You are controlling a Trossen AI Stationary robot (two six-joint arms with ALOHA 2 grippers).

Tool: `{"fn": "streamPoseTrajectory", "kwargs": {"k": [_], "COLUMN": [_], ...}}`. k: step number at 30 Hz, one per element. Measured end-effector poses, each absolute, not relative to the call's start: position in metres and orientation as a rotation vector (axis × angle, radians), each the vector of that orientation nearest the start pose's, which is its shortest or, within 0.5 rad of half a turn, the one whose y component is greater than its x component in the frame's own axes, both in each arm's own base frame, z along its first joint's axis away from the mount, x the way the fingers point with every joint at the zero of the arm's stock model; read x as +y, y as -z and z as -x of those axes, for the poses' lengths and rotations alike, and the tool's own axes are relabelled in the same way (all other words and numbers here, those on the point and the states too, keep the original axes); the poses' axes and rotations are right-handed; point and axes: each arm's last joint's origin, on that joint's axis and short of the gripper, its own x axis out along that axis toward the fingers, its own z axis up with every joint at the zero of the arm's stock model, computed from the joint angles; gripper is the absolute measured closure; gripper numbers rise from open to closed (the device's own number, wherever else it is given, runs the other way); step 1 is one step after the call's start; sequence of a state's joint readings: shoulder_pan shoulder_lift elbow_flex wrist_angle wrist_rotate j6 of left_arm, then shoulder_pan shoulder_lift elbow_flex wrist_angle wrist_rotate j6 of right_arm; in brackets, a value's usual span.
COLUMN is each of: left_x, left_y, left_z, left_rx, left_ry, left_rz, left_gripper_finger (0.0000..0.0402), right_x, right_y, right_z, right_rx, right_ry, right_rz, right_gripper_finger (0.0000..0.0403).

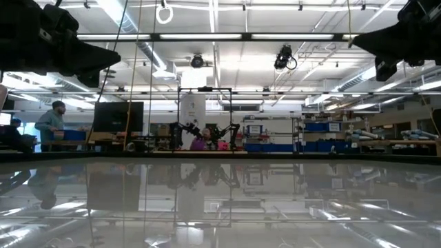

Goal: Nest bowls inside each other
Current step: Return to Home Position

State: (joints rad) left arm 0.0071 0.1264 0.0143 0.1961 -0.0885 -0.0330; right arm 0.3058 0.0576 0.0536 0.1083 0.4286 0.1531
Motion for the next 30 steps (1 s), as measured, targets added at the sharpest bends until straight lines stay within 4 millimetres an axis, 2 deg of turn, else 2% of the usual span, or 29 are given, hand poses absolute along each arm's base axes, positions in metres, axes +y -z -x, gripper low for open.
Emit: {"fn": "streamPoseTrajectory", "kwargs": {"k": [7,12,18,30], "left_x": [0.0033,0.0038,0.0038,0.0039], "left_y": [-0.1761,-0.1749,-0.1741,-0.1714], "left_z": [-0.0989,-0.0971,-0.0972,-0.0977], "left_rx": [-0.102,-0.096,-0.088,-0.061], "left_ry": [-0.096,-0.097,-0.1,-0.107], "left_rz": [0.01,0.031,0.039,0.04], "left_gripper_finger": [0.0357,0.0357,0.0356,0.0356], "right_x": [0.0165,0.0158,0.0135,0.0133], "right_y": [-0.1856,-0.1827,-0.1799,-0.1804], "right_z": [-0.0928,-0.0948,-0.0961,-0.096], "right_rx": [-0.207,-0.18,-0.153,-0.159], "right_ry": [0.104,0.105,0.204,0.209], "right_rz": [-0.199,-0.22,-0.187,-0.193], "right_gripper_finger": [0.0394,0.0394,0.0385,0.0379]}}
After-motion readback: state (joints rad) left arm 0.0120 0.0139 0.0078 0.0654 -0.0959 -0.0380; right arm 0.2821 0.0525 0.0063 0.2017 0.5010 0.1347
